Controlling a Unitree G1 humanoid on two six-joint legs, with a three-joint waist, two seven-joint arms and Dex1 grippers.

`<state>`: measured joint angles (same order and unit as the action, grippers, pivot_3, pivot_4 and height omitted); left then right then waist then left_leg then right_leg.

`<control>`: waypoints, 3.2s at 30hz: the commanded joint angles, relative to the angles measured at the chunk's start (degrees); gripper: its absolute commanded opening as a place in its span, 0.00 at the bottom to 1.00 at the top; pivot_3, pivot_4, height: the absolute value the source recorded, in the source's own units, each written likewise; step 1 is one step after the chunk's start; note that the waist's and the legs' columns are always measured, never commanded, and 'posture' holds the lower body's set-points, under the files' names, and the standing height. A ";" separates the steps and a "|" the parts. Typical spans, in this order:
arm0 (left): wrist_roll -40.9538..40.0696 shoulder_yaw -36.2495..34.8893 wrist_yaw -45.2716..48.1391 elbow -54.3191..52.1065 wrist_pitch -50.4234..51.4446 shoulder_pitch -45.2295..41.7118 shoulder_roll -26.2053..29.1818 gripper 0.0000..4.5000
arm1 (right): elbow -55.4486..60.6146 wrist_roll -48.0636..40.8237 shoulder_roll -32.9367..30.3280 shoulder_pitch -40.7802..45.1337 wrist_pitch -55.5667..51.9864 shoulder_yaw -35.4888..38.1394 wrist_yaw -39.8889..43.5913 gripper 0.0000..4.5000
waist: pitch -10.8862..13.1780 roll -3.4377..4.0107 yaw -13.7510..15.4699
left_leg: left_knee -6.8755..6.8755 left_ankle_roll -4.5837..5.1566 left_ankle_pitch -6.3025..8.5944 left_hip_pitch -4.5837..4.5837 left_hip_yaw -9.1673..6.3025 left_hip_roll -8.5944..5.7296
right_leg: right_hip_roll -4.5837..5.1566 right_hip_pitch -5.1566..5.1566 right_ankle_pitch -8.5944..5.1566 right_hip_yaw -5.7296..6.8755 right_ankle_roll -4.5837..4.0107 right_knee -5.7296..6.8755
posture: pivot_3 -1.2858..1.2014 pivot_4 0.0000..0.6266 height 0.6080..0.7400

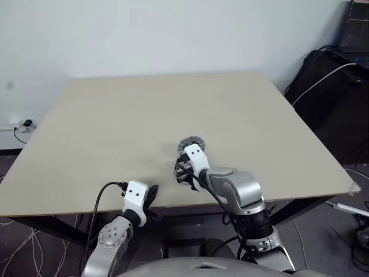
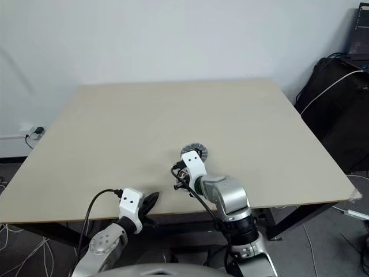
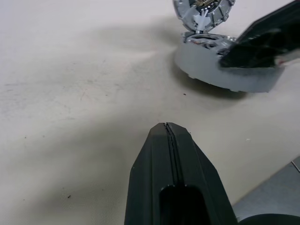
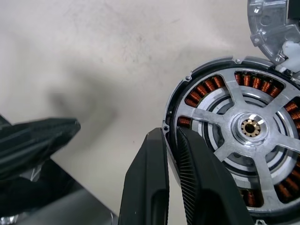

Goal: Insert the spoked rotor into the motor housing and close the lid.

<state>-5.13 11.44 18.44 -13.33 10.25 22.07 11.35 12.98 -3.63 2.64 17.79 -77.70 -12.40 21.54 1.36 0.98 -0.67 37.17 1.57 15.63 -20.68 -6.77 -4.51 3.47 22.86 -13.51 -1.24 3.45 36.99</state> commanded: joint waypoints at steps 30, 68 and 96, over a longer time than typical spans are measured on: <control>-0.06 -0.18 0.30 -0.58 -1.14 -0.73 -0.33 0.00 | 2.61 7.03 -40.21 10.35 46.16 -29.32 29.03 0.44 | 0.25 -0.20 0.17 | 0.06 0.08 -0.01 0.02 -0.02 0.05 | 0.06 -0.14 -0.18 0.10 0.38 -0.12 | 0.52 0.00 1.00; -0.27 -0.33 -0.60 -0.55 -1.82 0.22 -0.89 0.00 | -5.12 19.06 -25.72 6.65 39.51 -18.74 31.91 0.01 | 0.38 -0.51 2.27 | 0.19 0.04 -0.07 0.05 0.02 0.08 | 0.00 -0.15 0.09 0.02 0.10 -0.03 | 0.52 0.00 1.00; -0.16 0.20 0.21 -0.01 -1.65 0.15 -1.11 0.00 | 2.97 4.72 4.55 6.41 -9.29 5.44 0.75 0.01 | 0.46 -0.27 0.97 | 0.10 -0.20 0.08 -0.10 0.01 0.02 | -0.05 0.04 0.14 0.03 0.00 -0.02 | 0.52 0.00 1.00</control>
<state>-5.18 11.73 18.75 -12.52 9.48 22.58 10.43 15.96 1.88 5.96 22.21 -88.91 -8.37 23.95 1.82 0.71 0.30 37.25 1.37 15.70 -20.79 -6.75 -4.49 3.43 22.91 -13.37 -1.21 3.44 36.97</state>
